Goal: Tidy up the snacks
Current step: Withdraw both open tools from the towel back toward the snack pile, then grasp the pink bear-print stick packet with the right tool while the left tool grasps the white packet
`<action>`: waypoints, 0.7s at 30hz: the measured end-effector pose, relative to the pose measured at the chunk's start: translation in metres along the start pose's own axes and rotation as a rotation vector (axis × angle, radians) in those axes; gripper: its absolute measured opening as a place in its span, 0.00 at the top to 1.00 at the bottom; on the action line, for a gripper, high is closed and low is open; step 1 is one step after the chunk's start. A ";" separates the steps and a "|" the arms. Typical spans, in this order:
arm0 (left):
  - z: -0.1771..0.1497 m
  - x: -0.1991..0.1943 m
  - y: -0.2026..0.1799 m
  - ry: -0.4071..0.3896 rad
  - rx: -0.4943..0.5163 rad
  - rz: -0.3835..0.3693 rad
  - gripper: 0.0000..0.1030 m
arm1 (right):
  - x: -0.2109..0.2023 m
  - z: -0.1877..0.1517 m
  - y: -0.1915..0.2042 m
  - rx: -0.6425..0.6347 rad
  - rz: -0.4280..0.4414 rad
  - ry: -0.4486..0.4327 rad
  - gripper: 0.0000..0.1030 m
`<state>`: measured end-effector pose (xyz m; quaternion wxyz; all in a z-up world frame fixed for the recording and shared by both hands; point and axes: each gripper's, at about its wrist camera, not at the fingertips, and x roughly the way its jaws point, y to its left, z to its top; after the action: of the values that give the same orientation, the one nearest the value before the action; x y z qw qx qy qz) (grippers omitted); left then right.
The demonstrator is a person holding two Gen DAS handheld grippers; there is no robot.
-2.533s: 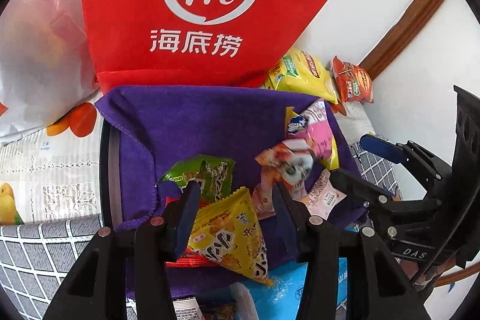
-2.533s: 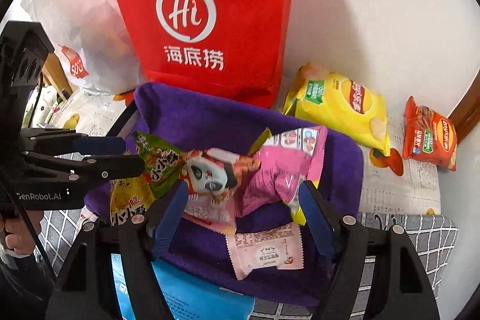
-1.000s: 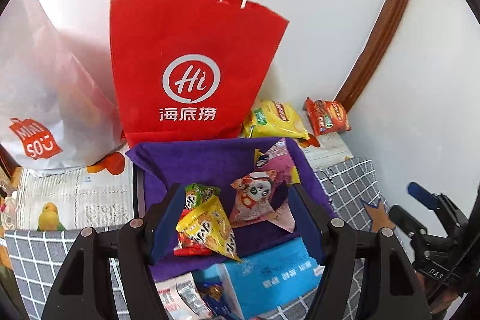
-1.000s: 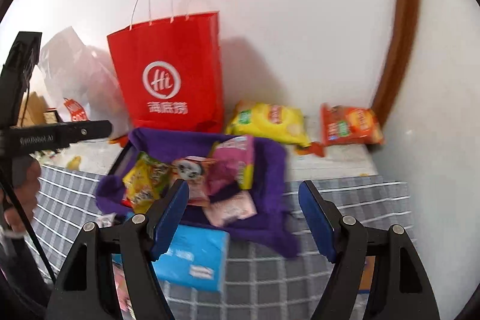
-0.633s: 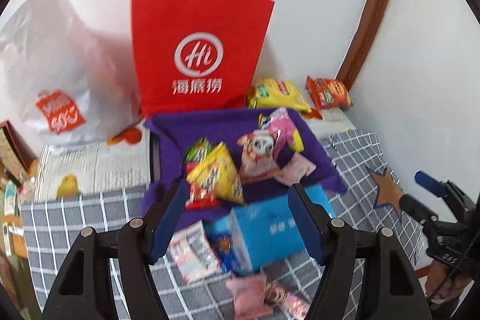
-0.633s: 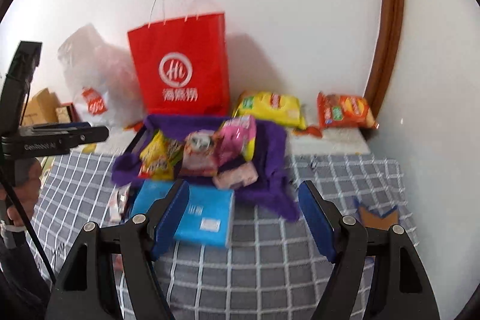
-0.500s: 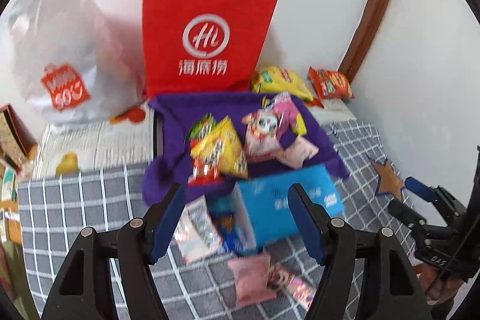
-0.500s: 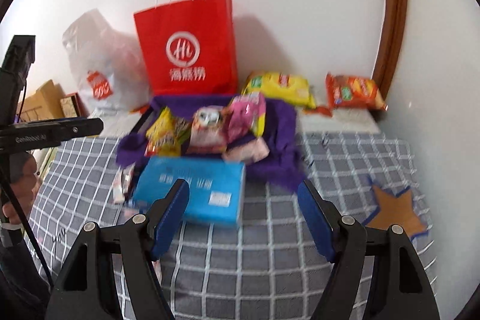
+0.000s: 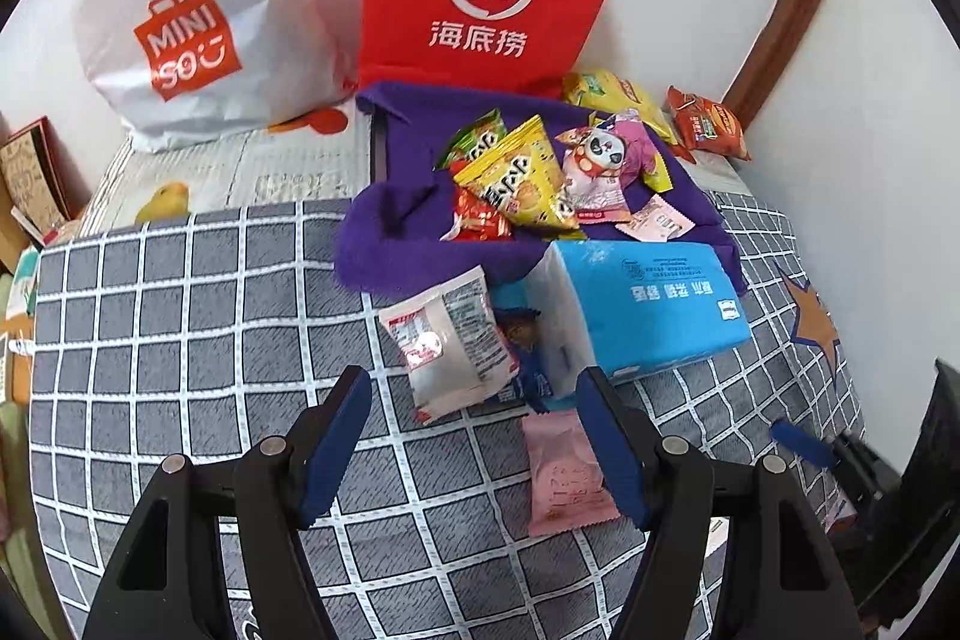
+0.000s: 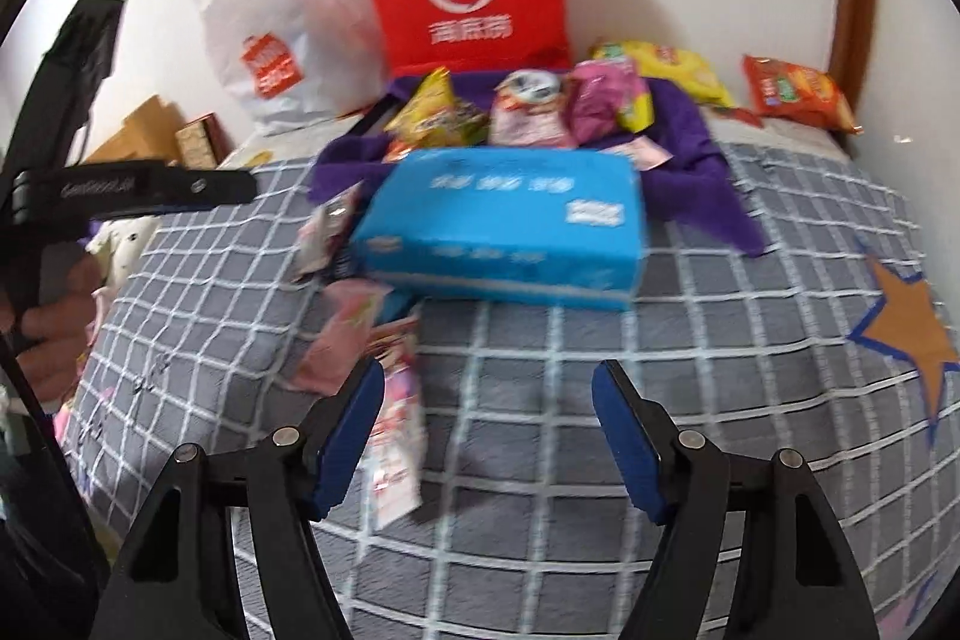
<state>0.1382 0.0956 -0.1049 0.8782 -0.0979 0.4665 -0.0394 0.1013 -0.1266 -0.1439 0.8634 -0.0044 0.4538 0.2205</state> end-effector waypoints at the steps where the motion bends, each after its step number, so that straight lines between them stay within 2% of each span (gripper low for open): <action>1: -0.001 0.001 0.001 0.003 0.000 -0.001 0.33 | 0.006 -0.003 0.004 -0.006 0.008 0.010 0.30; 5: -0.006 0.006 0.000 0.014 0.017 -0.009 0.33 | 0.027 -0.012 0.019 -0.035 0.031 0.049 0.30; 7: -0.008 0.008 0.001 0.014 0.018 0.003 0.33 | 0.037 -0.014 0.024 -0.045 0.043 0.051 0.35; 10: -0.009 0.014 0.009 0.023 -0.008 0.018 0.33 | 0.054 -0.015 0.032 -0.072 0.020 0.081 0.57; 12: -0.009 0.019 0.015 0.037 -0.034 0.026 0.33 | 0.056 -0.017 0.037 -0.114 -0.034 0.055 0.75; 17: -0.009 0.032 0.020 0.061 -0.046 0.036 0.33 | 0.045 -0.022 0.032 -0.155 -0.056 0.027 0.78; 21: -0.005 0.048 0.021 0.087 -0.087 -0.005 0.33 | 0.026 -0.023 0.005 -0.126 -0.111 -0.013 0.78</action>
<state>0.1606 0.1080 -0.1505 0.8518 -0.1353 0.5054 -0.0257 0.0942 -0.1175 -0.1771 0.8753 -0.0823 0.4325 0.2001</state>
